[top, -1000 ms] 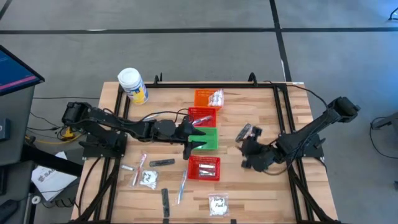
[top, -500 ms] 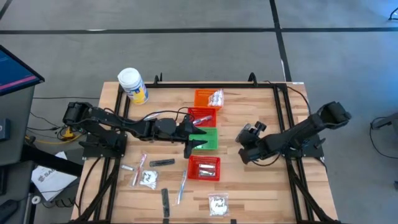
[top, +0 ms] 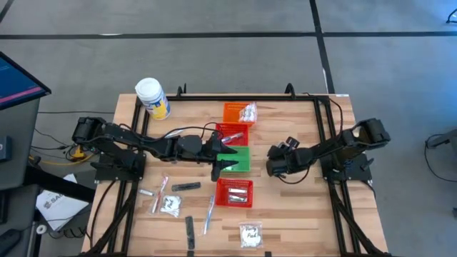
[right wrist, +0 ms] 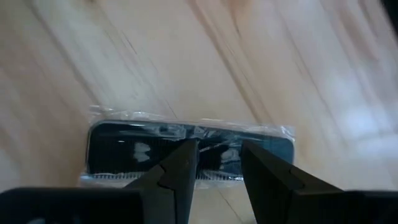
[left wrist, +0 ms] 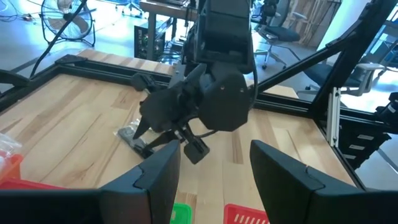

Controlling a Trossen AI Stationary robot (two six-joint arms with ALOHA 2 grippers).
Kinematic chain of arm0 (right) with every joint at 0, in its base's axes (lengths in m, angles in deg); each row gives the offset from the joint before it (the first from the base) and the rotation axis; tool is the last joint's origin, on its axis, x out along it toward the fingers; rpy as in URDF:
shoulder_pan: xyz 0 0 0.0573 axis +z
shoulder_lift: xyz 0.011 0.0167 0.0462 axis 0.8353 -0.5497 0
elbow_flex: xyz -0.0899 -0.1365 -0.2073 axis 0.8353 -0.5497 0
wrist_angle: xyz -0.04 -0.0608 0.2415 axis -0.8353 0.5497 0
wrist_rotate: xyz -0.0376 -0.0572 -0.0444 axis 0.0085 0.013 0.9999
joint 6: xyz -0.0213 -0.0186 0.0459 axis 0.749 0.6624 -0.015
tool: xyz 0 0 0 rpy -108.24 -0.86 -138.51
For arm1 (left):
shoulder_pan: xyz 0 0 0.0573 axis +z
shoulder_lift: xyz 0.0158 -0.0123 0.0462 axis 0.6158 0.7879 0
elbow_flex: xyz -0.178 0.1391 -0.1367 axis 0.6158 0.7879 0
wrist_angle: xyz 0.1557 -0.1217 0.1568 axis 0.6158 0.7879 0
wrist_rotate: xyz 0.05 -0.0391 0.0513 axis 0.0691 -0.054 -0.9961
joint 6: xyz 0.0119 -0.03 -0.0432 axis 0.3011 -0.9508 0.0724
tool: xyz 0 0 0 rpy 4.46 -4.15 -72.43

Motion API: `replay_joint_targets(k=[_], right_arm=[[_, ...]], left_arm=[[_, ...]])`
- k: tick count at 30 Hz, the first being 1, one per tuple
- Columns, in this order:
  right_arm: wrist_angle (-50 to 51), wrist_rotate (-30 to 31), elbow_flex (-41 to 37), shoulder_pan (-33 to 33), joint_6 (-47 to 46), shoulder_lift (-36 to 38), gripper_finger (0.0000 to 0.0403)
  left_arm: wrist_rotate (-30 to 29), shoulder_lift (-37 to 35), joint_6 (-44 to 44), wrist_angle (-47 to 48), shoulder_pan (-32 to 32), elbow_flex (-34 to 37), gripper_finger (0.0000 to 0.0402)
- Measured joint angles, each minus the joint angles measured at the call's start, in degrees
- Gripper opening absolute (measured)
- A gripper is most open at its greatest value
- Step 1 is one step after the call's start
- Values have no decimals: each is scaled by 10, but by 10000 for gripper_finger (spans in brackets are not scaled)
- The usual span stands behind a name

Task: Pick & Place Travel size toiletries
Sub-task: Adjust the black comb, then move the transparent cottom pack to the bottom left of the table

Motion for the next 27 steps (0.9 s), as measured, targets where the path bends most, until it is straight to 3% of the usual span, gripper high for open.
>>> replay_joint_targets(k=[19, 27], right_arm=[[10, -224, 9, 122, -13, 145, 123], [-101, -242, 9, 226, 57, 175, 123]], left_arm=[[2, 0, 0, 0, 0, 0, 186], [26, 0, 0, -1, 0, 0, 186]])
